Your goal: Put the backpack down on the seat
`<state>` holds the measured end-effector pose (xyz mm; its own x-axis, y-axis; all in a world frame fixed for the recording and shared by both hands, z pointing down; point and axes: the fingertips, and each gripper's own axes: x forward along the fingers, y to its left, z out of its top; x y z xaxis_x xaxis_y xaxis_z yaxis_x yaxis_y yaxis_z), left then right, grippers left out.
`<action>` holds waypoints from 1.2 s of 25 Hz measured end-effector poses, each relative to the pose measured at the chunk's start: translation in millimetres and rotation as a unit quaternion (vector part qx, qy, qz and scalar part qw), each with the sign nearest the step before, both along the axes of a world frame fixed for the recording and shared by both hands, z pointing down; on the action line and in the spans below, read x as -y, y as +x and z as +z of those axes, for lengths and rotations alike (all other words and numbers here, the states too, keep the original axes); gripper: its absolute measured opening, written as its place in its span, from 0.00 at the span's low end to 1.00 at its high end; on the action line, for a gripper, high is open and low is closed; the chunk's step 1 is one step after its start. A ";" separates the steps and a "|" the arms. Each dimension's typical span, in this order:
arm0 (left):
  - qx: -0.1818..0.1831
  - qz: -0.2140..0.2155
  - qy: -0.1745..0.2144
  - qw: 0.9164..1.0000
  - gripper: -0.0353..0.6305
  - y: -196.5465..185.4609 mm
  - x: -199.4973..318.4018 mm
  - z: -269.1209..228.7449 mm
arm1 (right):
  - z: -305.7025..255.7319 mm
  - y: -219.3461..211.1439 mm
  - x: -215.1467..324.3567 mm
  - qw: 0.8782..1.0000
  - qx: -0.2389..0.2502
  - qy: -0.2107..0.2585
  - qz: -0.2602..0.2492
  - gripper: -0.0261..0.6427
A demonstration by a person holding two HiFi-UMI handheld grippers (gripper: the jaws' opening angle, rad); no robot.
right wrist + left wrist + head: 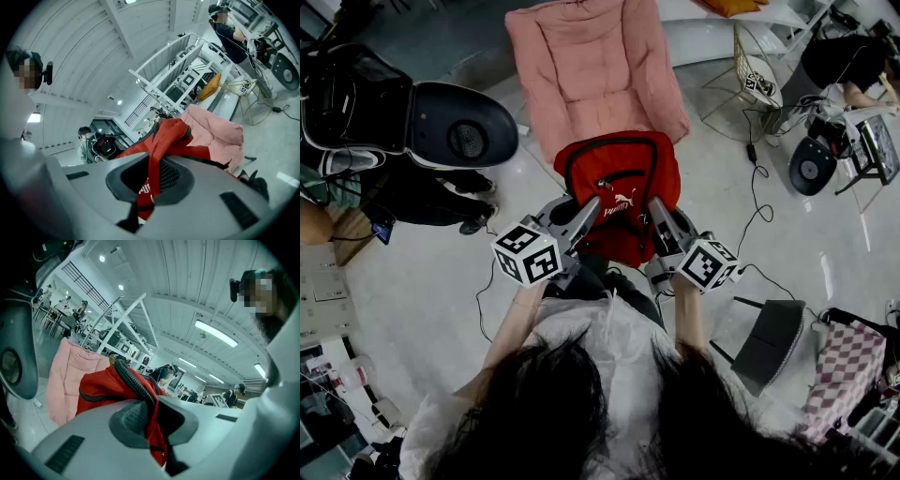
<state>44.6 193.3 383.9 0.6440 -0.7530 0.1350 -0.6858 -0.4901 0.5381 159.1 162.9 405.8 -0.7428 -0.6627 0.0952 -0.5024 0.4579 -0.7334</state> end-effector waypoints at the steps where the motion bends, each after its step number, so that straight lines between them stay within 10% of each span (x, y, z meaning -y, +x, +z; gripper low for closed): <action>1: 0.002 0.002 0.003 1.000 0.11 -0.6 -1.2 -0.5 | 0.5 -1.7 -1.7 1.000 -0.003 0.000 0.001 0.09; 30: 0.015 0.032 0.011 0.999 0.11 -82.5 52.9 -3.6 | 2.3 -91.2 44.9 1.000 -0.025 -0.003 0.007 0.09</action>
